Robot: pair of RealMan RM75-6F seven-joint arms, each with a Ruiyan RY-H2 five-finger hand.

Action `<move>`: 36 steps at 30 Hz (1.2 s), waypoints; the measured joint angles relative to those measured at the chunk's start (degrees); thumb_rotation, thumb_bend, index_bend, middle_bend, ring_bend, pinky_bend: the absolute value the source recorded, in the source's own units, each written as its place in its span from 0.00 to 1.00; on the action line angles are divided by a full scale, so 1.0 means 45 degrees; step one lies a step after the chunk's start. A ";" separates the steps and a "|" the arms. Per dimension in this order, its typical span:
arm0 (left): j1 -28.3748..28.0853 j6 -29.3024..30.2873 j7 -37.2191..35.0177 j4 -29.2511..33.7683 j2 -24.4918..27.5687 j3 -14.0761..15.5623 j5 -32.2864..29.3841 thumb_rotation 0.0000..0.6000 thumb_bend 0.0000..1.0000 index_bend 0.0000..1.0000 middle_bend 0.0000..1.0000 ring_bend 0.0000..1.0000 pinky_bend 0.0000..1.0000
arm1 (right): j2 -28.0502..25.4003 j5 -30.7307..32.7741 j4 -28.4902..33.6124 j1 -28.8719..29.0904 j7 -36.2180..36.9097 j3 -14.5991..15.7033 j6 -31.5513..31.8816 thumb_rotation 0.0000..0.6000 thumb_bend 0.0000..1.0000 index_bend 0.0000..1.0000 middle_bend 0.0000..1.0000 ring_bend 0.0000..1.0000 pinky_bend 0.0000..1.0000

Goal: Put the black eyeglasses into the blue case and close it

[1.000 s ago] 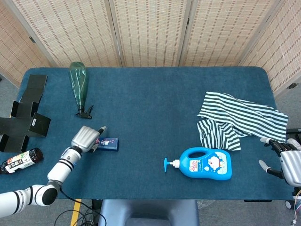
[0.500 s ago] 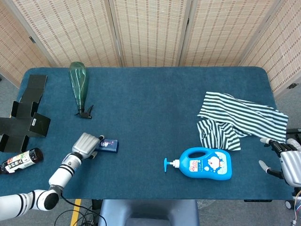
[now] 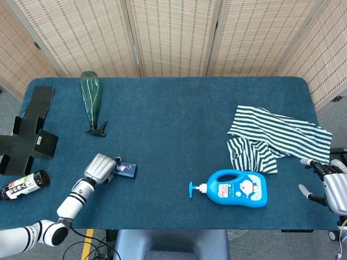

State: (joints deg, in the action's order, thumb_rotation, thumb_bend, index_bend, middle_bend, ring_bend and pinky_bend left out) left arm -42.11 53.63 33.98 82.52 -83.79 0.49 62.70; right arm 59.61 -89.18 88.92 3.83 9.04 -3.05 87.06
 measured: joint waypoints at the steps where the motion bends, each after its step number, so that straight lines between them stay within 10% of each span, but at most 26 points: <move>1: -0.0001 -0.0035 0.0059 0.0178 0.0105 -0.0006 -0.0090 1.00 0.40 0.05 0.94 0.93 0.99 | -0.0007 0.0006 0.0005 0.0002 -0.0007 -0.0007 -0.0001 1.00 0.24 0.26 0.39 0.45 0.39; 11: 0.0504 0.0724 -0.1516 0.1200 0.0791 -0.0417 0.0280 1.00 0.40 0.00 0.52 0.59 0.93 | -0.0091 0.0029 0.0055 0.0136 -0.0144 -0.0038 -0.0218 1.00 0.24 0.26 0.39 0.45 0.39; 25: 0.3664 0.5395 -0.4238 0.1649 0.1740 -0.0606 0.1924 1.00 0.38 0.13 0.32 0.30 0.56 | -0.0220 -0.0281 0.0224 0.0654 0.0308 0.0107 -0.1040 1.00 0.24 0.26 0.39 0.36 0.39; 36: 0.5948 0.7475 -0.4713 0.2194 0.2583 0.0287 0.2975 1.00 0.37 0.14 0.32 0.30 0.49 | 0.0018 -0.0510 0.0343 0.0737 0.0024 0.0219 -0.0945 1.00 0.24 0.26 0.39 0.36 0.39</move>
State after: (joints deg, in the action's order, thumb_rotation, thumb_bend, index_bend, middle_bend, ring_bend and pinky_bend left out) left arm -15.35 87.27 12.77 92.39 -72.16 1.78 76.08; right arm 59.69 -91.48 90.47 7.15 9.14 -2.07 82.81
